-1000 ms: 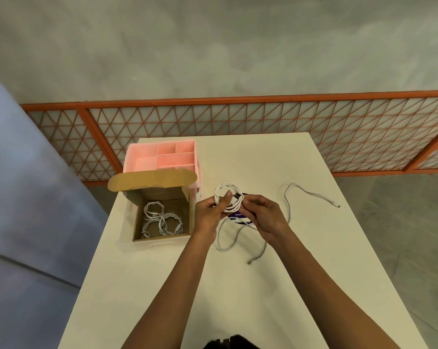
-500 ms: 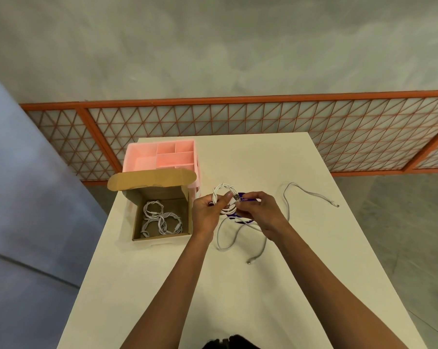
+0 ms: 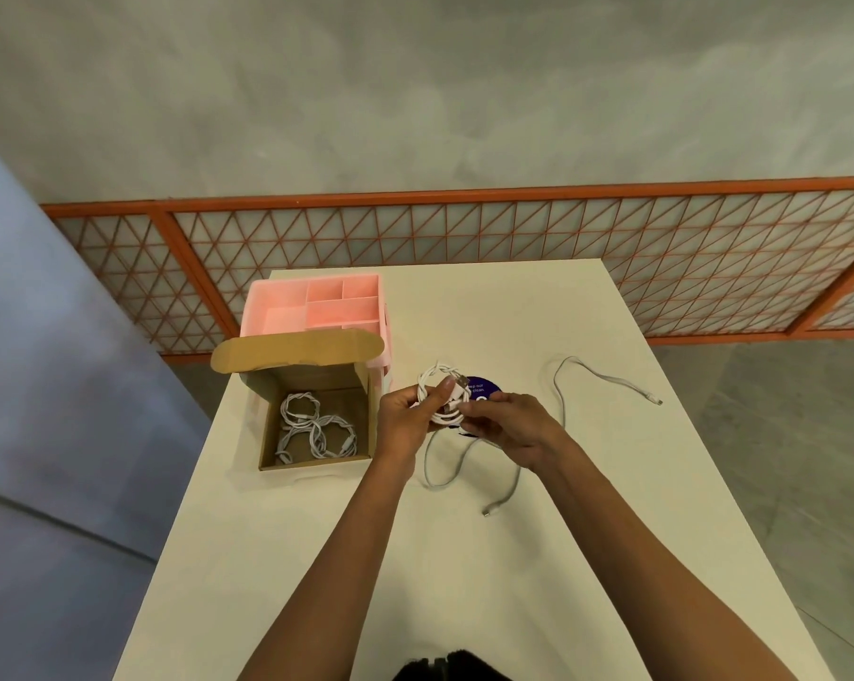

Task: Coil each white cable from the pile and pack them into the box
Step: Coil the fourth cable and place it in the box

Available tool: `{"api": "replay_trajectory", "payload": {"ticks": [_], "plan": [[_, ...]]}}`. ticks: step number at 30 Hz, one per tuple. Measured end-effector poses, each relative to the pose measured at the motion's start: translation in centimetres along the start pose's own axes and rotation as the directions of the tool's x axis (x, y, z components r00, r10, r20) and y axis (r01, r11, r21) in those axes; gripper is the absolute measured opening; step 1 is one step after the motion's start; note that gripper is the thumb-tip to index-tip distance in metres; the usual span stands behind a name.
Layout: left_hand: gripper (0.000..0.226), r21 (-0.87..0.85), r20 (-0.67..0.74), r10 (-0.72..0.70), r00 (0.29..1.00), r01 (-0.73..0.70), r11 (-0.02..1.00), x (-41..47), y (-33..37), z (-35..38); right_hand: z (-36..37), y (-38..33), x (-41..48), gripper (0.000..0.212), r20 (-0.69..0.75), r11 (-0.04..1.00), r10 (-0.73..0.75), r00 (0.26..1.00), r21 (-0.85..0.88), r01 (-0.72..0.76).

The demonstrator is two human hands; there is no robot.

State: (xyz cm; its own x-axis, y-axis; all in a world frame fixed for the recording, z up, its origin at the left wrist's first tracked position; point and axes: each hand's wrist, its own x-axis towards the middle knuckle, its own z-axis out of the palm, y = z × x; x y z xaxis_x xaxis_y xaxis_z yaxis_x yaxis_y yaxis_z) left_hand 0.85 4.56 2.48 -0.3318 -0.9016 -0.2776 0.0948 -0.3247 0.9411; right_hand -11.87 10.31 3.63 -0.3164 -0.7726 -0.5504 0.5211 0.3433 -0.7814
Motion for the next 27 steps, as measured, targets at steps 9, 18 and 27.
{"api": "replay_trajectory", "payload": {"ticks": [9, 18, 27], "plan": [[0.007, 0.003, 0.144, -0.001, 0.990, 0.000, 1.000, 0.3, -0.1, -0.9, -0.5, 1.0, -0.2, 0.017, 0.133, 0.984, 0.092, 0.987, -0.166, -0.069], [0.013, 0.104, 0.234, 0.143, 0.962, -0.171, 0.980, 0.8, 0.5, -1.5, -0.9, 1.4, -0.3, 0.032, 0.138, 0.982, -0.067, 0.988, -0.166, 0.089], [0.014, 0.219, 0.311, 0.241, 0.919, -0.316, 0.923, 1.4, 0.2, -1.9, -1.4, 1.5, -0.6, 0.026, 0.168, 0.978, -0.110, 0.980, -0.155, 0.137]]}}
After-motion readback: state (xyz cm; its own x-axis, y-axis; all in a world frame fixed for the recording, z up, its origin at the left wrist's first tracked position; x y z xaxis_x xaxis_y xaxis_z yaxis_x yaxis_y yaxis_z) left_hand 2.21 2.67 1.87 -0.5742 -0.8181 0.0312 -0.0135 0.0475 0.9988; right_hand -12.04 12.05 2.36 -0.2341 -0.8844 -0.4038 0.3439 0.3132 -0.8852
